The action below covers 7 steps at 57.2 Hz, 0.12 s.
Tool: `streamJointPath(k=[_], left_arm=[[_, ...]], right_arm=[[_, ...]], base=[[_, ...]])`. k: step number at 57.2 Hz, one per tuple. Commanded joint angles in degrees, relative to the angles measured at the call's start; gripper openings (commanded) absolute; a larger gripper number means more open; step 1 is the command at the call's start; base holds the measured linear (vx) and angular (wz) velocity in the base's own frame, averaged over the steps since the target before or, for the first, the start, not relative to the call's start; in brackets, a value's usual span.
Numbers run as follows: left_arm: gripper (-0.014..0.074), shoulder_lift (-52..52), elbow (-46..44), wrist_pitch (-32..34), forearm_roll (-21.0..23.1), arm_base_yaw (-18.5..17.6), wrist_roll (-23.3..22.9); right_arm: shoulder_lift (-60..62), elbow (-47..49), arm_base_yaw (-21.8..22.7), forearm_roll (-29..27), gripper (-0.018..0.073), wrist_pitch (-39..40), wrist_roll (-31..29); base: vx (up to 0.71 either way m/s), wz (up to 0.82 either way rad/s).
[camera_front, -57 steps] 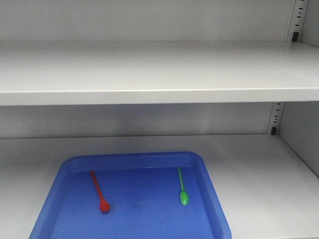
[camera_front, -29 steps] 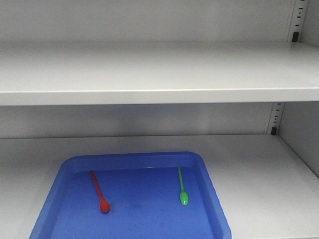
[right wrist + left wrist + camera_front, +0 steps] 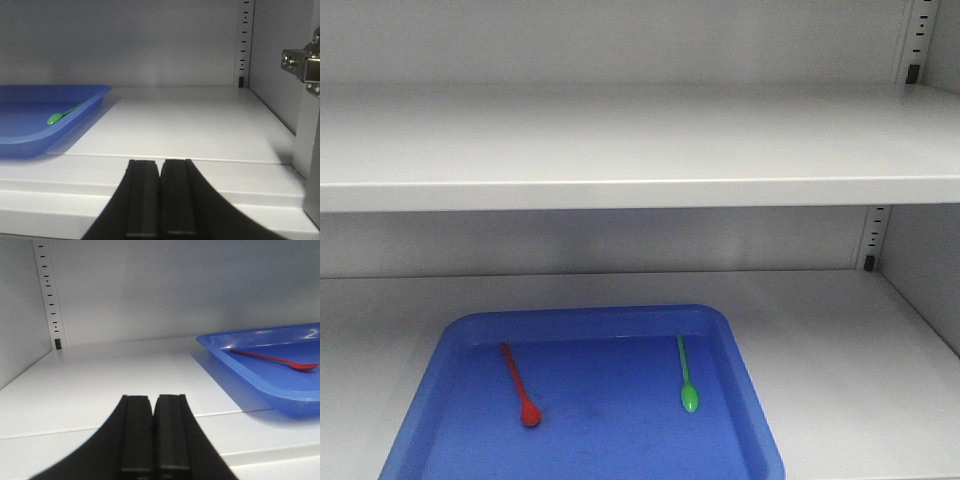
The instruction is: Sort red and green spoons into left cabinet
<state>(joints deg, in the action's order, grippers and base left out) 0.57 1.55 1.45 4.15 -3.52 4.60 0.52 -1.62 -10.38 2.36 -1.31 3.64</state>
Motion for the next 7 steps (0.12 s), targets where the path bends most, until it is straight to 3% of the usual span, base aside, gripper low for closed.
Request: streamJointPath(k=[1,7], left_arm=[[-0.0003,1.08,0.93,4.74,0.17,-0.11,-0.39],[-0.0003,1.08,0.93,4.74,0.17,-0.11,-0.39]], right_arm=[[0.75,-0.54,0.23,0.71,-0.0004,4.66,0.07],[0.75,-0.54,0.23,0.66,-0.0004,4.66,0.06]], base=[[0.0,0.0],[0.0,0.0]])
